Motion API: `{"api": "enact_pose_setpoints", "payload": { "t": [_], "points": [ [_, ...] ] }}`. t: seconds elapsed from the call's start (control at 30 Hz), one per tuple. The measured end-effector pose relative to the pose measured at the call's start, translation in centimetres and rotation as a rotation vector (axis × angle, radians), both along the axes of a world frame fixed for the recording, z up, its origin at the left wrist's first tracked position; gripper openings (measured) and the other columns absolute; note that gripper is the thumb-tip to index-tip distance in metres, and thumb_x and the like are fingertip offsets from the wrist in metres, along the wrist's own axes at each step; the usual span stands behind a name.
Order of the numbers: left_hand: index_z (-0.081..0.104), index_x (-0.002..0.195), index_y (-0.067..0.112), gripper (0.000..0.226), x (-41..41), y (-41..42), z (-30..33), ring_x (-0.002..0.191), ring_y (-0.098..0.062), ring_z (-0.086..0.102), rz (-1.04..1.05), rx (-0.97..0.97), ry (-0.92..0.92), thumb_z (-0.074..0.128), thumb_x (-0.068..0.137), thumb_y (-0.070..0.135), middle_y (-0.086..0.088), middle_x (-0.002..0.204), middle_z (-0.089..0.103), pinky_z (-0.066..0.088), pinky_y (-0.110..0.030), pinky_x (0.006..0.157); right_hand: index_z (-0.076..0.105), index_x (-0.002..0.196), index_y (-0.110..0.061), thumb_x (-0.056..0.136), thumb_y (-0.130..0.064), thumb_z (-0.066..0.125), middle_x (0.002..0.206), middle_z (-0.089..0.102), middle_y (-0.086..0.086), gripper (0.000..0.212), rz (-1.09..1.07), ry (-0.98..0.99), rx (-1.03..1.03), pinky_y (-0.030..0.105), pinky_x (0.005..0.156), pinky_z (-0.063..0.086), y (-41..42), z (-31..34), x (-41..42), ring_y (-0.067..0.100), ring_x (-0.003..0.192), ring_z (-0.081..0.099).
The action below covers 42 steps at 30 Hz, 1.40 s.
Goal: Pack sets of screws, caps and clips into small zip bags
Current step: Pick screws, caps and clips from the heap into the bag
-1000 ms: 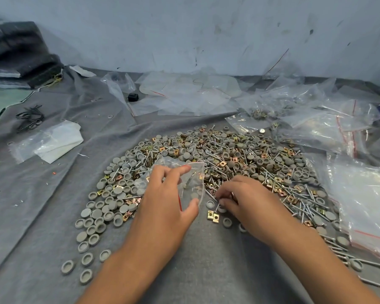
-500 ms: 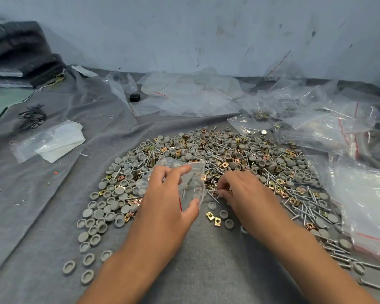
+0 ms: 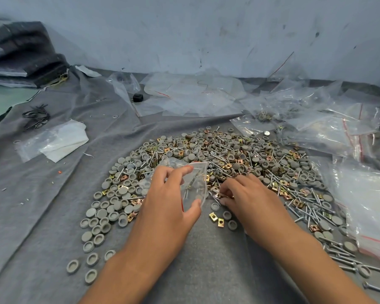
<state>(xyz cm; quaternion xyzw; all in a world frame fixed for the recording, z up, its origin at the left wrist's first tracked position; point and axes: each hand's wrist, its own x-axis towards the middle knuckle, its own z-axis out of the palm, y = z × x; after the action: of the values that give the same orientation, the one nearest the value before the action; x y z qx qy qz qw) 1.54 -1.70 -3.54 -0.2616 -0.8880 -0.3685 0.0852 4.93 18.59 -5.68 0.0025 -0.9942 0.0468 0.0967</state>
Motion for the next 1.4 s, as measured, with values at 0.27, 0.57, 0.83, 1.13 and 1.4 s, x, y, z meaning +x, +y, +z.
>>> {"api": "enact_pose_setpoints", "payload": {
  "t": [0.27,0.57,0.83,1.13,1.4],
  "points": [
    [0.04,0.145,0.042,0.065,-0.1,0.0,0.0,0.104,0.015,0.041,-0.002,-0.022,0.01,0.069,0.087,0.043,0.025,0.108,0.032,0.039,-0.006,0.069,0.05,0.113,-0.038,0.103,-0.041,0.046,0.108,0.045,-0.016,0.011,-0.031,-0.05,-0.076,0.025,0.069,0.033,0.1,0.4,0.6,0.011,0.103,0.042],
    [0.044,0.144,0.039,0.064,0.1,0.1,0.1,0.101,0.013,0.043,-0.007,-0.013,0.004,0.073,0.087,0.038,0.022,0.108,0.031,0.04,-0.006,0.074,0.068,0.106,-0.024,0.099,-0.035,0.053,0.093,0.061,-0.02,0.02,0.165,0.341,-0.518,0.005,0.077,0.038,-1.1,3.4,0.7,-0.006,0.088,0.056],
    [0.049,0.142,0.036,0.062,0.1,0.6,0.2,0.099,0.01,0.046,-0.008,-0.005,0.0,0.075,0.086,0.035,0.017,0.107,0.035,0.038,-0.009,0.076,0.071,0.12,-0.019,0.09,-0.021,0.074,0.101,0.07,-0.009,0.03,0.261,0.342,-0.483,0.019,0.081,0.052,-2.7,3.2,0.7,0.0,0.089,0.062],
    [0.057,0.138,0.025,0.058,-0.1,-0.1,2.2,0.1,0.009,0.047,0.168,0.216,0.115,0.077,0.083,0.025,0.014,0.105,0.043,0.033,0.002,0.086,0.062,0.107,-0.049,0.084,-0.054,0.071,0.097,0.055,-0.028,0.025,0.157,-0.206,-0.277,0.022,0.083,0.05,0.5,2.4,1.2,-0.006,0.093,0.054],
    [0.058,0.135,0.024,0.056,-0.1,-0.2,1.9,0.093,0.015,0.044,0.098,0.046,0.068,0.079,0.084,0.02,0.01,0.107,0.043,0.034,0.002,0.081,0.055,0.106,-0.042,0.095,-0.045,0.062,0.096,0.045,-0.024,0.013,0.241,-0.169,-0.124,0.028,0.08,0.043,-0.2,0.7,1.2,0.006,0.097,0.043]
  ]
}}
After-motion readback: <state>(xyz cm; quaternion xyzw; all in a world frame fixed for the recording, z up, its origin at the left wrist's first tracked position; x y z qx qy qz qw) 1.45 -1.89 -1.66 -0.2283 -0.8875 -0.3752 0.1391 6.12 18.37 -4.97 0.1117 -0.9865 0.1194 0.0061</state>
